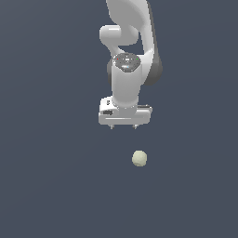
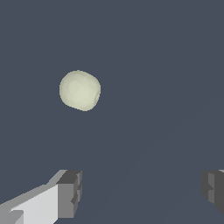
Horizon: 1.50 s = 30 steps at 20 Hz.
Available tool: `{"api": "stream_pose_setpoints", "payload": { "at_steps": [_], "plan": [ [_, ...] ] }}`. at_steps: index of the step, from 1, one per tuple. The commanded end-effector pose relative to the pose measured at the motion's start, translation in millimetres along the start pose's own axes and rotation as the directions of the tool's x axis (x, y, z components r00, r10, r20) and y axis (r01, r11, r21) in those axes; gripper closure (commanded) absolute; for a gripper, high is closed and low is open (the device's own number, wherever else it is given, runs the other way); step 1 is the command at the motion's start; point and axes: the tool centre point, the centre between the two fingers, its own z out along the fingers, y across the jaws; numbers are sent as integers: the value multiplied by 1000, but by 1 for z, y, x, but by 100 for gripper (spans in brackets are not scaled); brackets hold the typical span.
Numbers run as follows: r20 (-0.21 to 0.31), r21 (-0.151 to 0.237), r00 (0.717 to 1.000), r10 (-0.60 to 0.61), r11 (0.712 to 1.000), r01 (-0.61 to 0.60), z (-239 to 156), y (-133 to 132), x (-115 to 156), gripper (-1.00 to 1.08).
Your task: Pick up the object and move it to a goal position.
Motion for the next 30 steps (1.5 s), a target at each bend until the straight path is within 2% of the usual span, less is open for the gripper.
{"api": "stream_pose_setpoints", "payload": {
  "at_steps": [1, 9, 15, 22, 30],
  "plan": [
    [0, 0, 1000, 0, 1000, 0, 0, 0, 0, -92],
    [19, 8, 998, -65, 998, 65, 12, -22, -6, -92],
    [20, 9, 997, -68, 998, 68, 13, -23, -7, -92],
    [20, 9, 1000, -20, 1000, 20, 19, -29, 6, -92],
    [20, 7, 994, 104, 995, -104, 37, -43, 35, -92]
  ]
}}
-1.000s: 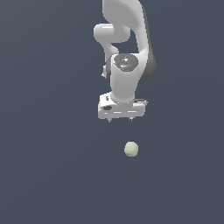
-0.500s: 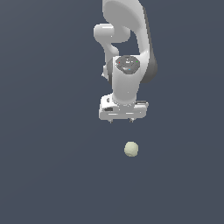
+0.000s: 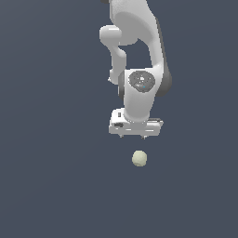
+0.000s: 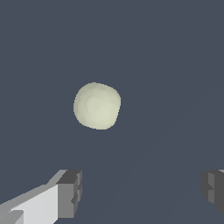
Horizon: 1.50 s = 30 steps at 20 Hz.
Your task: Pick up the object and move it to a goal position.
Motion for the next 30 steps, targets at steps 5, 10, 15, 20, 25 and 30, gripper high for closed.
{"api": "stream_pose_setpoints", "payload": {
  "at_steps": [5, 10, 15, 20, 25, 30],
  "plan": [
    [-2, -1, 991, 132, 991, -132, 21, -19, 28, -92],
    [-4, -2, 978, 209, 978, -209, 36, -31, 43, -92],
    [-6, -4, 966, 257, 966, -257, 45, -39, 52, -92],
    [-6, -4, 961, 277, 961, -277, 49, -42, 55, -92],
    [-6, -4, 962, 273, 962, -273, 53, -42, 54, -92],
    [-6, -4, 961, 275, 961, -275, 76, -42, 54, -92]
  ]
}}
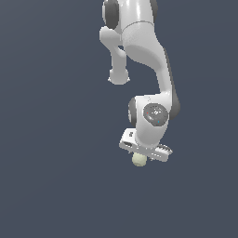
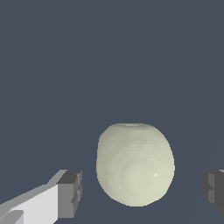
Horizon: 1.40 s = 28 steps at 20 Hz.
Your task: Pick up the object and move it to a goal position.
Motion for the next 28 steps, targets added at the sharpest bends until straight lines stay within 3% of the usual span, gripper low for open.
{"api": "stream_pose_setpoints", "payload": {
  "at_steps": [1, 10, 11, 28],
  "plan": [
    [1, -1, 1000, 1, 1000, -1, 15, 0, -1, -92],
    [1, -1, 1000, 3, 1000, -3, 32, 0, 0, -92],
    [1, -1, 1000, 3, 1000, -3, 32, 0, 0, 108],
    [1, -1, 1000, 3, 1000, -3, 31, 5, -3, 108]
  ]
}}
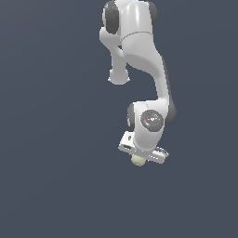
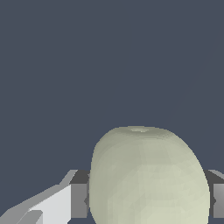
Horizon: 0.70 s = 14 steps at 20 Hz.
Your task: Pick up the object and move it to a goal position.
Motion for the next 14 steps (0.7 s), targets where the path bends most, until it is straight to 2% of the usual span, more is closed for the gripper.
{"api": "stream_pose_setpoints", "payload": {
  "at_steps": [1, 8, 14],
  "plan": [
    [0, 0, 1000, 0, 1000, 0, -1, 4, -2, 108],
    [0, 0, 1000, 0, 1000, 0, -7, 24, -14, 108],
    [0, 0, 1000, 0, 1000, 0, -15, 53, -32, 108]
  ]
}}
